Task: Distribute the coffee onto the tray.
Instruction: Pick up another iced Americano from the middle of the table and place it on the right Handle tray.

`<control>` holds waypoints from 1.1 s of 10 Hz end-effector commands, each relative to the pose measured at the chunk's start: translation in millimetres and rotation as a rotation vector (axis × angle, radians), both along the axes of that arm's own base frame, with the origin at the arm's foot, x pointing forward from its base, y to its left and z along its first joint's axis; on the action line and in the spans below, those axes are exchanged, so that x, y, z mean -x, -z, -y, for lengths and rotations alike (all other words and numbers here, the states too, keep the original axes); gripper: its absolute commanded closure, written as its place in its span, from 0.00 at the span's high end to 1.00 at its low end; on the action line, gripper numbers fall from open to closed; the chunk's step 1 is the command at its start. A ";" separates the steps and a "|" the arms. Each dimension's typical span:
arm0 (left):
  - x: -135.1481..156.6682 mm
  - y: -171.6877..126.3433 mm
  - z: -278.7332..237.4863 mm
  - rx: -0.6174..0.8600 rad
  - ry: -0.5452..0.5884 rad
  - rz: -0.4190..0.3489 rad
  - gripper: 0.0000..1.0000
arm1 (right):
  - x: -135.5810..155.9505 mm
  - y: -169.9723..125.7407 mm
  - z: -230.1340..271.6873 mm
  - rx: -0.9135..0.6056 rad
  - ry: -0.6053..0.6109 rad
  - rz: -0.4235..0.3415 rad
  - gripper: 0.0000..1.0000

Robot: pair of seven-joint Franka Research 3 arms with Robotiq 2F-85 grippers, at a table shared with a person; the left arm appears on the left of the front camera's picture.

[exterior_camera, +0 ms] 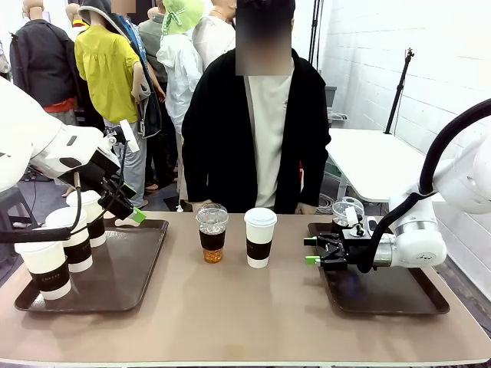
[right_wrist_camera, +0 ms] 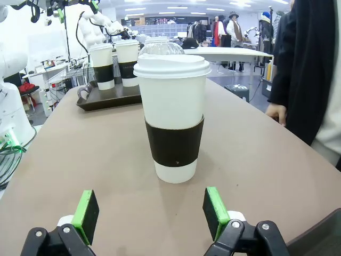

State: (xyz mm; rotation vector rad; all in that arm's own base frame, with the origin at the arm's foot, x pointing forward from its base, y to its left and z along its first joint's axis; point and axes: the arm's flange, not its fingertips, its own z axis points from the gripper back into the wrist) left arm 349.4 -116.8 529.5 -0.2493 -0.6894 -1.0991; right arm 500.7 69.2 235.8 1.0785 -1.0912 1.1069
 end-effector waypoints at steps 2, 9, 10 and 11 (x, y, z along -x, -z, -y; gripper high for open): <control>-1.6 1.3 -2.7 0.011 0.022 -0.003 1.00 | 0.0 -0.4 -1.1 0.000 -0.001 0.001 1.00; -1.6 1.3 -2.7 0.011 0.022 -0.003 1.00 | 0.0 -0.4 -1.1 0.000 -0.001 0.001 1.00; -1.6 1.3 -2.7 0.011 0.022 -0.003 1.00 | 0.0 -0.4 -1.1 0.000 -0.001 0.001 1.00; -1.6 1.3 -2.7 0.011 0.022 -0.003 1.00 | 0.0 -0.4 -1.1 0.000 -0.001 0.001 1.00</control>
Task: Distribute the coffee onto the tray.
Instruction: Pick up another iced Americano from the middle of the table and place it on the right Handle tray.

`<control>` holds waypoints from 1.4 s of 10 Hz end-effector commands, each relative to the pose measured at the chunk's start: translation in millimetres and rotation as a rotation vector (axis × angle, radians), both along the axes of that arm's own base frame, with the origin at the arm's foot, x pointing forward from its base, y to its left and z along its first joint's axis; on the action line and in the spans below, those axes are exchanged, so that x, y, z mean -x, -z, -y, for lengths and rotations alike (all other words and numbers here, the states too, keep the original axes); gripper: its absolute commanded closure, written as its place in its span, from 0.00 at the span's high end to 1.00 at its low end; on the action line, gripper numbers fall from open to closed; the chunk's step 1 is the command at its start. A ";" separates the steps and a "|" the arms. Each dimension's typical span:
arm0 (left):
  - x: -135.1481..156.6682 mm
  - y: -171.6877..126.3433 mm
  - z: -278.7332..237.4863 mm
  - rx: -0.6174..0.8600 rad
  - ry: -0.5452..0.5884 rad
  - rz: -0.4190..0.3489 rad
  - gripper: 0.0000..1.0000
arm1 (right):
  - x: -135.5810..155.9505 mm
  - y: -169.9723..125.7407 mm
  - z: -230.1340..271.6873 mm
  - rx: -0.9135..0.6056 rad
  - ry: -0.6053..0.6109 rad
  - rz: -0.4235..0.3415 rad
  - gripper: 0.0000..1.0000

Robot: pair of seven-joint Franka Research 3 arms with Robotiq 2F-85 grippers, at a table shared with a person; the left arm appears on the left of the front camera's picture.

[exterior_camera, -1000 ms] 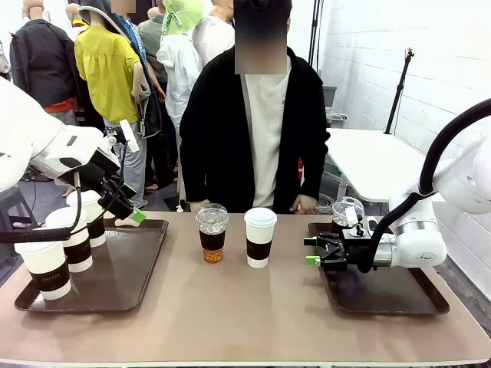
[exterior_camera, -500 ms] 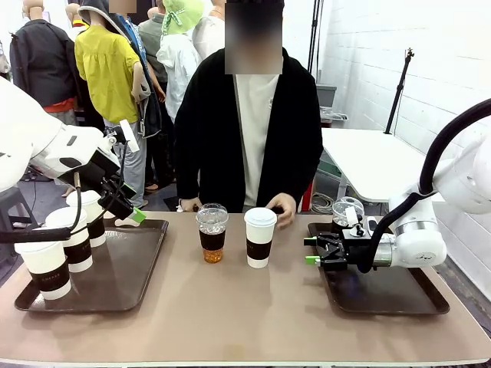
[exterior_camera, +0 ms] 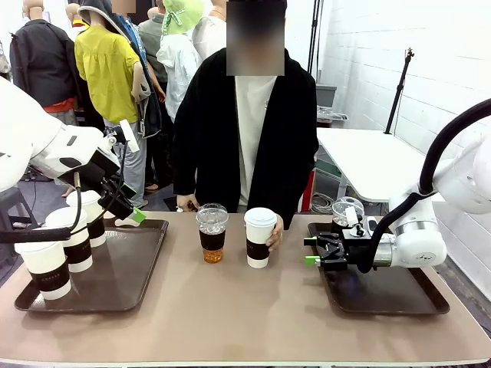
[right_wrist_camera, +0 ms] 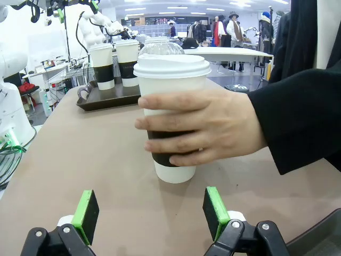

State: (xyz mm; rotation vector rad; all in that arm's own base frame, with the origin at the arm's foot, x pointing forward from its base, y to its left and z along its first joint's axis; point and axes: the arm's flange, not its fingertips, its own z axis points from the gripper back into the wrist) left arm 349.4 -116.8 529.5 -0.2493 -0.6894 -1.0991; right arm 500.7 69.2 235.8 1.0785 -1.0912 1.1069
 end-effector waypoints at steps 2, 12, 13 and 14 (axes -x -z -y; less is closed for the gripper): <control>-1.6 1.3 -2.7 0.011 0.022 -0.003 1.00 | 0.0 -0.4 -1.1 0.000 -0.001 0.001 1.00; -1.6 1.3 -2.7 0.011 0.022 -0.003 1.00 | 0.0 -0.4 -1.1 0.000 -0.001 0.001 1.00; -1.6 1.3 -2.7 0.011 0.022 -0.003 1.00 | 0.0 -0.4 -1.1 0.000 -0.001 0.001 1.00; -1.6 1.3 -2.7 0.011 0.022 -0.003 1.00 | 0.0 -0.4 -1.1 0.000 -0.001 0.001 1.00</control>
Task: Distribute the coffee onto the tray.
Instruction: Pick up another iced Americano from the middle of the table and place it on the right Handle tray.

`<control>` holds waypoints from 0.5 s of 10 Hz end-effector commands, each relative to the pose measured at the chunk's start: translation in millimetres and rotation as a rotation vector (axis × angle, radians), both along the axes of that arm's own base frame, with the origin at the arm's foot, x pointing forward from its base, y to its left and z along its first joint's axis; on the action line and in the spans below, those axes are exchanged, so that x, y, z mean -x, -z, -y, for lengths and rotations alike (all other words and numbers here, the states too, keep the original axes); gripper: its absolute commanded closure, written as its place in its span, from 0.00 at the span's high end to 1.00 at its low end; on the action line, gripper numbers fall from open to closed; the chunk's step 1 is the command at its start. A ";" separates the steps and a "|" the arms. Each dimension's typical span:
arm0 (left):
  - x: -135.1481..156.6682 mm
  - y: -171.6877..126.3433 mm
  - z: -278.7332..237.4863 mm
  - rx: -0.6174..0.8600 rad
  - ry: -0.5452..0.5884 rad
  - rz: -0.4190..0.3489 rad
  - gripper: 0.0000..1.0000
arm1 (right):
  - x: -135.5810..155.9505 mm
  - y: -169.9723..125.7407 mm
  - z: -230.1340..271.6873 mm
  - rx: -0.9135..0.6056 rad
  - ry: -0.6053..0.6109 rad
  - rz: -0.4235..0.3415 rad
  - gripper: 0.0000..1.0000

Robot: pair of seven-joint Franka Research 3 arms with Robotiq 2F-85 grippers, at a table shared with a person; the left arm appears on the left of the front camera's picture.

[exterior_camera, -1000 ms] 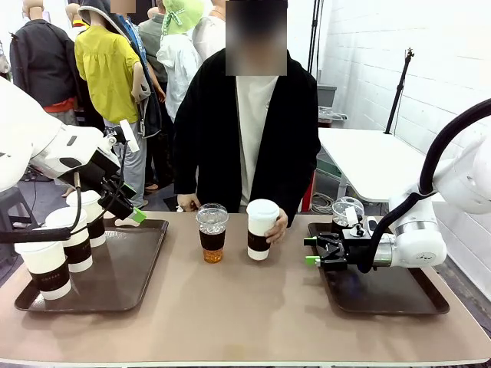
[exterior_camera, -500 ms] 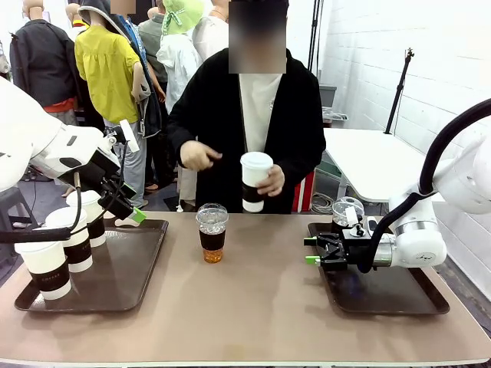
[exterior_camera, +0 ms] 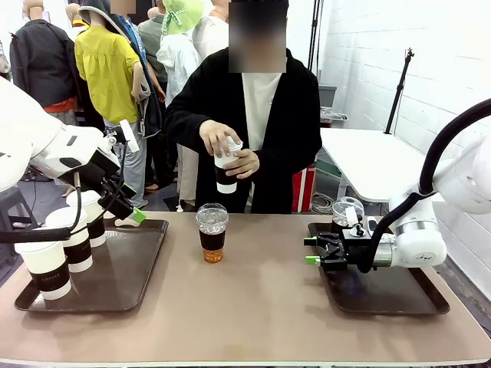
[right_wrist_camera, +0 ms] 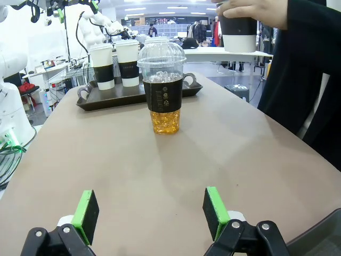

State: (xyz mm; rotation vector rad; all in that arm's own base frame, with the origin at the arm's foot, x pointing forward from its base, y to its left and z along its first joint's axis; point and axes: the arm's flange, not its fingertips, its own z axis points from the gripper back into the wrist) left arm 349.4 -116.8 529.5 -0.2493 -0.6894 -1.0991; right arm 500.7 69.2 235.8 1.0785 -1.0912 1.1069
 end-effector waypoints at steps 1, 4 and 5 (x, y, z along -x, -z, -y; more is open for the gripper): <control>-1.6 1.3 -2.7 0.011 0.022 -0.003 1.00 | 0.0 -0.4 -1.1 0.000 -0.001 0.001 1.00; -1.6 1.3 -2.7 0.011 0.022 -0.003 1.00 | 0.0 -0.4 -1.1 0.000 -0.001 0.001 1.00; -1.6 1.3 -2.7 0.011 0.022 -0.003 1.00 | 0.0 -0.4 -1.1 0.000 -0.001 0.001 1.00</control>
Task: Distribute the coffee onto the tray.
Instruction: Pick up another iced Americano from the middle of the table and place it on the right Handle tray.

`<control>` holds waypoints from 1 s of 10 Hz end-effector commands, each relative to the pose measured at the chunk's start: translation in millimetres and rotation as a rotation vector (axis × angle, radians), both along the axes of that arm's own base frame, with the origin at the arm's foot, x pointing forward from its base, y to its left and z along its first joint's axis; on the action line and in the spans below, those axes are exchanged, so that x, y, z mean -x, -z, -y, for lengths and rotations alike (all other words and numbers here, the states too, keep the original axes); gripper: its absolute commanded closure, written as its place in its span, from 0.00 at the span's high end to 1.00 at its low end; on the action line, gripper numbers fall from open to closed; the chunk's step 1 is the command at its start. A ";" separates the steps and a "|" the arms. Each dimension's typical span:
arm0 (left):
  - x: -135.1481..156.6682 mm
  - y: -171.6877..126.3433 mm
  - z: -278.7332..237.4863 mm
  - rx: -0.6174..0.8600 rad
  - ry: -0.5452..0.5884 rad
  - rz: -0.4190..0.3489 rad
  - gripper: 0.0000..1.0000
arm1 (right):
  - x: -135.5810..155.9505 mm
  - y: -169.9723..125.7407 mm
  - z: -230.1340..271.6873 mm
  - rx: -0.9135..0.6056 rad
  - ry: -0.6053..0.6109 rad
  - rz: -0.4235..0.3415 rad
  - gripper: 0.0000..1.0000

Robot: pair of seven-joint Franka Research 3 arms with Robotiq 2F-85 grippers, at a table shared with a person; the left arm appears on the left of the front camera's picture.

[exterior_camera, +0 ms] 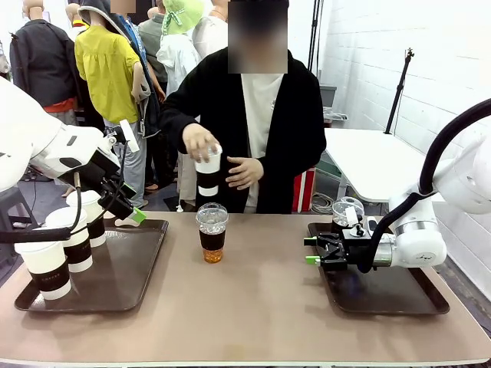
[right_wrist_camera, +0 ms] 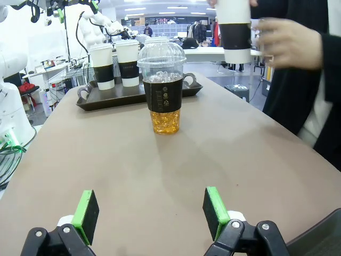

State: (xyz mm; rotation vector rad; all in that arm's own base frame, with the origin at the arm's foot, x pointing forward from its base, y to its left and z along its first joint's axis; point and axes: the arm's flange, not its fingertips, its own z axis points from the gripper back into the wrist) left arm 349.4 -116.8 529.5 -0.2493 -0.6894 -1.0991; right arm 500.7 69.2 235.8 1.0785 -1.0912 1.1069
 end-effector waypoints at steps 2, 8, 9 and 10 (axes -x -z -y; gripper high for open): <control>-1.6 1.3 -2.7 0.011 0.022 -0.003 1.00 | 0.0 -0.4 -1.1 0.000 -0.001 0.001 1.00; -1.6 1.3 -2.7 0.011 0.022 -0.003 1.00 | 0.0 -0.4 -1.1 0.000 -0.001 0.001 1.00; -1.6 1.3 -2.7 0.011 0.022 -0.003 1.00 | 0.0 -0.4 -1.1 0.000 -0.001 0.001 1.00; -1.6 1.3 -2.7 0.011 0.022 -0.003 1.00 | 0.0 -0.4 -1.1 0.000 -0.001 0.001 1.00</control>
